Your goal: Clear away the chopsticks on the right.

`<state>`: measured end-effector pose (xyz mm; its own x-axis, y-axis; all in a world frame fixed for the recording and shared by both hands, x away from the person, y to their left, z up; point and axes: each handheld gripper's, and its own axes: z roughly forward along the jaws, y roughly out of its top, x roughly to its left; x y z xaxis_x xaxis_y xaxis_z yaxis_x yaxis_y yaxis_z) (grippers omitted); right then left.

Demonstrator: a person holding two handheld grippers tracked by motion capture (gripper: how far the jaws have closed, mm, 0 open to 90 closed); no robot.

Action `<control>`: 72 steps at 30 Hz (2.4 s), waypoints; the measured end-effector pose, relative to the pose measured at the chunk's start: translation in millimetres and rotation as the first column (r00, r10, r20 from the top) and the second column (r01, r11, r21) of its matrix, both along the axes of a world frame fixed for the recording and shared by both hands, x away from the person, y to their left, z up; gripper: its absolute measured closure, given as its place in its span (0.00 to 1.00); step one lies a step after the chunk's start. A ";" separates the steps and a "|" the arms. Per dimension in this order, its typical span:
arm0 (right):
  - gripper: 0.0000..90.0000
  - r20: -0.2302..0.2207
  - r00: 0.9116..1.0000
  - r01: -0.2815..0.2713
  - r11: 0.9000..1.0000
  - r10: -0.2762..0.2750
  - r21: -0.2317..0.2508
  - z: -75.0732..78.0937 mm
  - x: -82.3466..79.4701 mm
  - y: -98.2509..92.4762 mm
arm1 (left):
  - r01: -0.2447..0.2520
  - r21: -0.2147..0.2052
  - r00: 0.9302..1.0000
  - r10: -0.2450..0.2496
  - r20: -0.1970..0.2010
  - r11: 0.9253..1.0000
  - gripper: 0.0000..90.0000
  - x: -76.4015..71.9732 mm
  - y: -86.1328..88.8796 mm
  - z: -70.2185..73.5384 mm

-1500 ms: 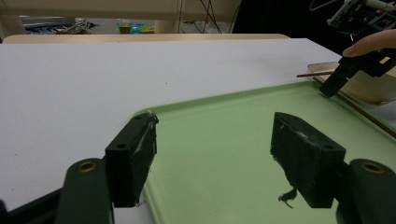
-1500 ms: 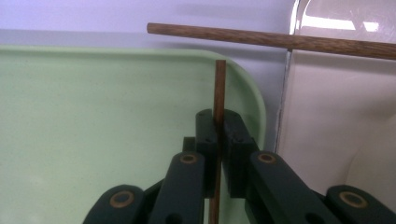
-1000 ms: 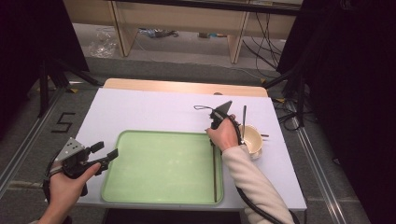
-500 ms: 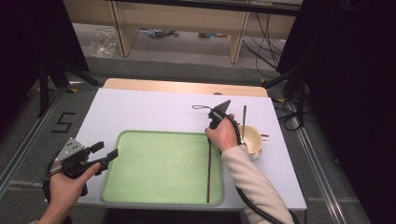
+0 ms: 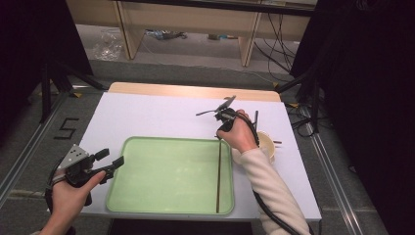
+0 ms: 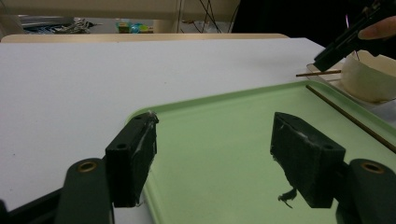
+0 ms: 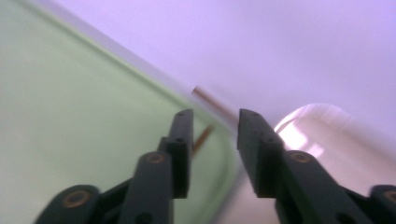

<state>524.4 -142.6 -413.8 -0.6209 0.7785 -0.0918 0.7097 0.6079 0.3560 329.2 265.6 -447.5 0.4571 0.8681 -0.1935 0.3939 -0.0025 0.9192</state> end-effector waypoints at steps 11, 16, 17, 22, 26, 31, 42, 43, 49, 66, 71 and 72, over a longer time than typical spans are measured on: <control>0.73 -0.005 0.821 -0.518 0.742 0.570 -0.425 -9.9 -1.5 -1.9 | -0.003 0.003 1.000 0.003 -0.005 1.000 0.35 -0.1 -0.1 0.0; 0.77 -0.050 0.781 -0.571 0.680 0.622 -0.459 -17.0 1.9 -2.5 | -0.004 0.003 1.000 0.004 -0.003 1.000 0.35 -0.2 0.2 0.2; 0.78 -0.056 0.779 -0.576 0.677 0.625 -0.457 -18.3 2.2 -2.7 | -0.005 0.002 1.000 0.005 -0.004 1.000 0.35 -0.2 0.1 0.1; 0.79 -0.060 0.767 -0.587 0.660 0.639 -0.469 -22.3 3.0 -2.0 | -0.006 0.002 1.000 0.006 -0.005 1.000 0.35 0.0 0.0 0.0; 0.80 -0.060 0.757 -0.596 0.650 0.651 -0.472 -24.0 3.9 -1.1 | -0.006 0.002 1.000 0.006 -0.005 1.000 0.35 0.0 0.1 0.0; 0.81 -0.059 0.759 -0.590 0.648 0.648 -0.482 -26.3 4.7 -1.2 | -0.006 -0.001 1.000 0.006 -0.004 1.000 0.35 0.1 0.3 0.0; 0.82 -0.055 0.758 -0.590 0.646 0.650 -0.484 -29.1 6.1 -0.7 | -0.007 0.001 1.000 0.007 -0.005 1.000 0.35 0.1 0.3 0.0; 0.82 -0.056 0.765 -0.582 0.652 0.641 -0.485 -29.3 4.9 0.2 | -0.007 0.001 1.000 0.007 -0.005 1.000 0.35 0.1 0.3 0.1; 0.84 -0.059 0.751 -0.596 0.637 0.657 -0.489 -33.7 7.0 2.0 | -0.007 0.002 1.000 0.007 -0.005 1.000 0.35 0.1 0.2 0.0; 0.97 -0.066 0.745 -0.601 0.624 0.664 -0.499 -38.7 6.8 2.8 | -0.009 -0.005 1.000 0.009 -0.007 1.000 0.35 0.1 0.1 -0.2; 0.97 -0.062 0.732 -0.605 0.605 0.679 -0.517 -37.1 3.3 4.5 | -0.008 0.001 1.000 0.008 -0.004 1.000 0.35 0.0 0.3 0.1; 0.97 -0.056 0.725 -0.606 0.597 0.686 -0.526 -36.7 3.0 4.5 | -0.008 -0.002 1.000 0.008 -0.005 1.000 0.35 0.0 0.2 0.0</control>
<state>527.4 -138.1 -450.5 -0.8917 0.0005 -0.4527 0.0295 0.9979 -0.0572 329.2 265.8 -447.5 0.4493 0.8713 -0.1974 0.3984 0.0024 0.9172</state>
